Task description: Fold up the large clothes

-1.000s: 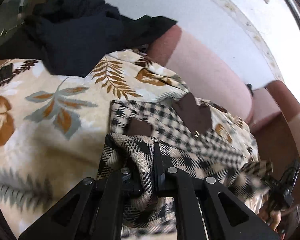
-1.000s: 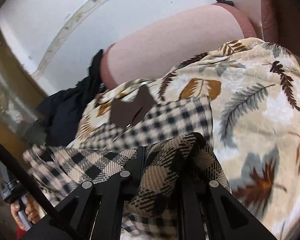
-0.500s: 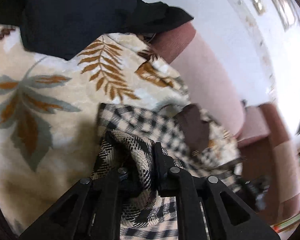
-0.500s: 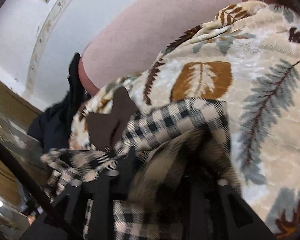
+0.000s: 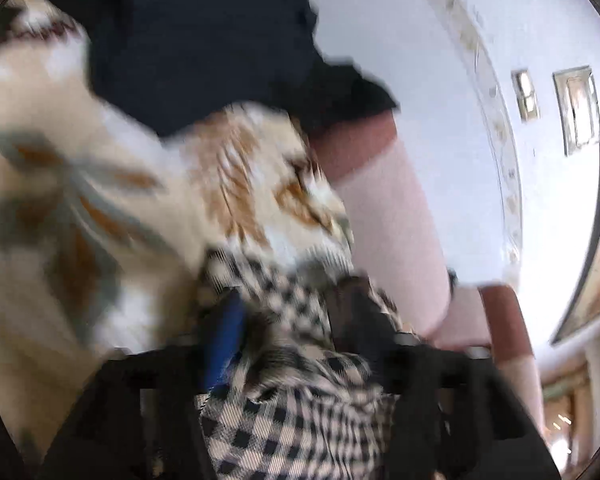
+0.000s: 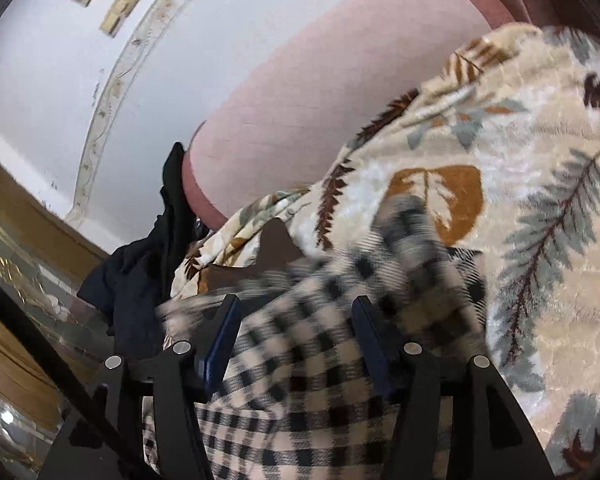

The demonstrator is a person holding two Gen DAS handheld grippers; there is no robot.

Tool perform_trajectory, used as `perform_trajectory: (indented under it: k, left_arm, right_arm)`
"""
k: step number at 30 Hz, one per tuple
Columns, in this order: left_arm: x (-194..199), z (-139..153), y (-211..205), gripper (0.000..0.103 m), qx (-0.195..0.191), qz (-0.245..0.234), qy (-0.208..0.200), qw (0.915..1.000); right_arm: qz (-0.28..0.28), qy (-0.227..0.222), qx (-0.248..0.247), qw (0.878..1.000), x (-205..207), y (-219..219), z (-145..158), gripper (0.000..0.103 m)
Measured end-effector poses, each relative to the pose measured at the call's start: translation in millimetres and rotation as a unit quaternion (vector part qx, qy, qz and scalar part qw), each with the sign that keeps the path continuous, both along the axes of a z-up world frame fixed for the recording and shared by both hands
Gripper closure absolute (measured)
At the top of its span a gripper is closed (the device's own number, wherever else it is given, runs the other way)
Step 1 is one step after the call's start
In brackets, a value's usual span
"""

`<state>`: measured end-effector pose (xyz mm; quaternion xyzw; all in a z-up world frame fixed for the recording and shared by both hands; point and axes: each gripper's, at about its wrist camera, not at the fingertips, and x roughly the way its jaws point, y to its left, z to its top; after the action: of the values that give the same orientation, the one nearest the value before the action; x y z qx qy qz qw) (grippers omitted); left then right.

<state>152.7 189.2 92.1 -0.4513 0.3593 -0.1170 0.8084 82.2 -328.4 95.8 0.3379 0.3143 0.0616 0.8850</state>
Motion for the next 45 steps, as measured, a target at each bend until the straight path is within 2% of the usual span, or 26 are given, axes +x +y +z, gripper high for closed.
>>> perform_trajectory:
  k: [3, 7, 9, 11, 13, 16, 20, 23, 25, 27, 28, 29, 30, 31, 34, 37, 42, 45]
  left_arm:
    - [-5.8, 16.8, 8.2, 0.038, 0.061, 0.031, 0.003, 0.9976]
    - [-12.8, 26.2, -0.9, 0.038, 0.143, 0.027, 0.007, 0.9894]
    - [-15.9, 27.6, -11.7, 0.038, 0.194, 0.01, 0.01, 0.9809]
    - [-20.5, 26.4, -23.4, 0.037, 0.248, -0.013, 0.013, 0.9686]
    - [-26.8, 21.4, -28.3, 0.037, 0.278, -0.032, 0.017, 0.9599]
    - [-34.9, 6.6, -35.2, 0.037, 0.3, -0.079, 0.03, 0.9501]
    - [-48.4, -17.3, -36.1, 0.037, 0.318, -0.128, 0.052, 0.9381]
    - [-56.9, -32.9, -38.9, 0.038, 0.32, -0.155, 0.06, 0.9327]
    - [-63.4, -39.3, -43.1, 0.038, 0.318, -0.178, 0.062, 0.9292]
    - [-71.3, -43.1, -50.1, 0.038, 0.312, -0.204, 0.058, 0.926]
    - [-75.0, -44.6, -53.0, 0.043, 0.312, -0.212, 0.056, 0.9244]
    - [-79.1, -47.1, -59.3, 0.066, 0.316, -0.232, 0.055, 0.9183]
    - [-80.7, -48.3, -64.3, 0.082, 0.317, -0.249, 0.056, 0.9136]
    - [-83.6, -49.5, -67.8, 0.09, 0.32, -0.259, 0.06, 0.9096]
    - [-94.8, -41.3, -70.4, 0.092, 0.35, -0.256, 0.043, 0.9002]
    - [-106.5, -36.3, -68.2, 0.093, 0.363, -0.251, 0.041, 0.8965]
    - [-127.1, -23.2, -70.3, 0.094, 0.409, -0.213, 0.033, 0.8868]
    - [-137.5, -11.1, -68.0, 0.094, 0.42, -0.183, 0.034, 0.8883]
  right_arm:
    - [0.021, -0.01, -0.042, 0.999, -2.7, 23.3, 12.7, 0.041]
    - [0.074, -0.001, -0.093, 0.993, -3.0, 67.4, 12.6, 0.041]
    - [0.11, 0.011, -0.118, 0.987, -3.6, 95.0, 5.7, 0.051]
    - [0.139, 0.029, -0.151, 0.978, -0.2, 123.8, -1.8, 0.057]
    - [0.166, 0.038, -0.174, 0.97, 8.7, 150.0, -7.0, 0.062]
    - [0.192, 0.078, -0.186, 0.961, 44.8, 183.1, -20.7, 0.062]
    - [0.18, 0.126, -0.197, 0.955, 93.1, 202.4, -41.8, 0.063]
    - [0.167, 0.164, -0.213, 0.949, 122.0, 211.3, -60.0, 0.062]
    - [0.157, 0.16, -0.227, 0.948, 121.2, 214.3, -56.1, 0.062]
    - [0.152, 0.151, -0.239, 0.947, 110.8, 216.1, -45.0, 0.062]
    - [0.15, 0.143, -0.247, 0.947, 102.7, 215.0, -38.5, 0.062]
    - [0.149, 0.133, -0.26, 0.945, 89.0, 212.2, -29.6, 0.062]
    - [0.149, 0.127, -0.268, 0.943, 77.4, 209.3, -22.1, 0.062]
    - [0.152, 0.12, -0.276, 0.942, 65.3, 205.4, -15.1, 0.062]
    - [0.147, 0.106, -0.286, 0.941, 20.1, 181.5, 3.5, 0.062]
    - [0.117, 0.101, -0.292, 0.944, -32.2, 141.4, 11.0, 0.059]
    - [0.041, 0.1, -0.247, 0.963, -102.3, 63.8, 2.5, 0.058]
    - [-0.002, 0.107, -0.2, 0.974, -124.2, 24.9, -10.2, 0.057]
